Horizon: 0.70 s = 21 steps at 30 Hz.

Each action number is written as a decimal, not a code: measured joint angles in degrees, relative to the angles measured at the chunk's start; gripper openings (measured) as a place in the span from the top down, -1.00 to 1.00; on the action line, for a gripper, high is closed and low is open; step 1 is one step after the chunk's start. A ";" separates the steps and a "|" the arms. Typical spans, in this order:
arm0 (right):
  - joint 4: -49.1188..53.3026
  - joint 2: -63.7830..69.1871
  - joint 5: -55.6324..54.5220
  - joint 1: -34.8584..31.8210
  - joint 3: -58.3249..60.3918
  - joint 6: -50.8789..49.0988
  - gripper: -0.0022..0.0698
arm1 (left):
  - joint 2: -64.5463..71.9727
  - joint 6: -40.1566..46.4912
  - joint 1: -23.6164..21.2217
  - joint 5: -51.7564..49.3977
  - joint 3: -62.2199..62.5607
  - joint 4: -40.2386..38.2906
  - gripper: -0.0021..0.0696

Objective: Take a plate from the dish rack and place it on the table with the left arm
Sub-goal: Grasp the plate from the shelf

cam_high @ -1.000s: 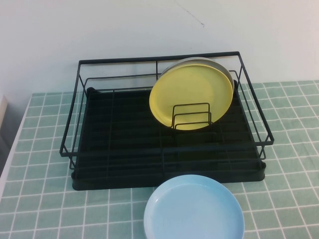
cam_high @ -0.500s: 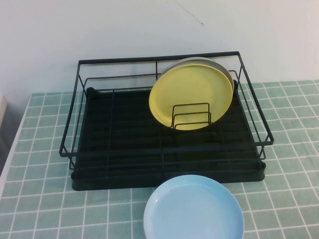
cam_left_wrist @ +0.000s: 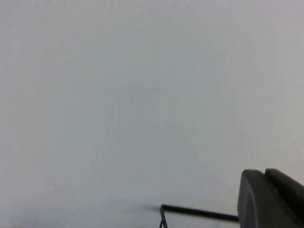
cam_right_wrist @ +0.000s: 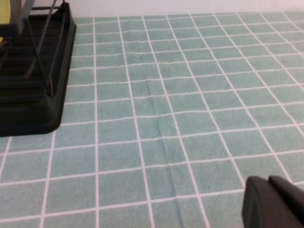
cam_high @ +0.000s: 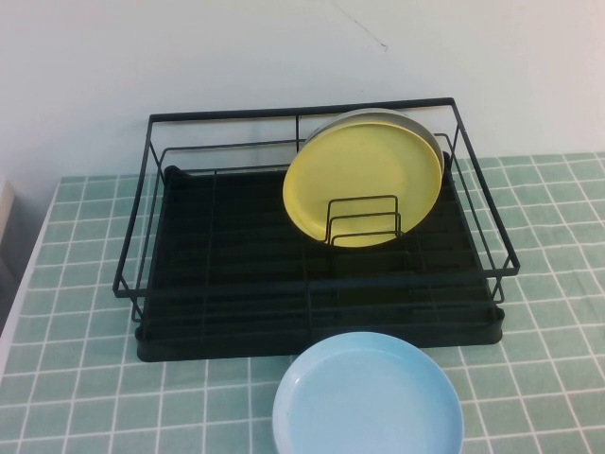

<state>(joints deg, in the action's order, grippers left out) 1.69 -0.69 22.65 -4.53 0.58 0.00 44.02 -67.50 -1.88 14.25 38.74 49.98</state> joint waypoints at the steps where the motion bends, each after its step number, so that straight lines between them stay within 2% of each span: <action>1: 0.00 0.00 0.00 0.00 0.00 0.00 0.95 | 1.96 -3.17 0.00 -0.56 0.00 0.72 0.95; 4: 0.00 0.00 0.00 0.00 0.00 0.00 0.95 | 7.67 -10.59 0.00 0.66 0.00 5.17 0.95; 9: 0.00 0.00 0.00 0.00 0.00 0.00 0.95 | 19.82 -20.03 0.00 10.68 1.11 15.80 0.95; 14: 0.00 0.00 0.00 0.00 0.00 0.00 0.95 | 31.80 -30.82 0.00 21.00 9.08 39.65 0.95; 16: 0.00 0.00 0.00 0.00 0.00 0.00 0.95 | 35.32 -34.42 0.09 24.64 13.56 46.65 0.95; 21: 0.00 0.00 0.00 0.00 0.00 0.00 0.95 | 40.77 -35.05 0.21 27.63 21.47 51.10 0.95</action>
<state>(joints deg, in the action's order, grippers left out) 1.69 -0.69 22.65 -4.53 0.58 0.00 84.78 -102.55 -1.68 41.88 60.20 101.08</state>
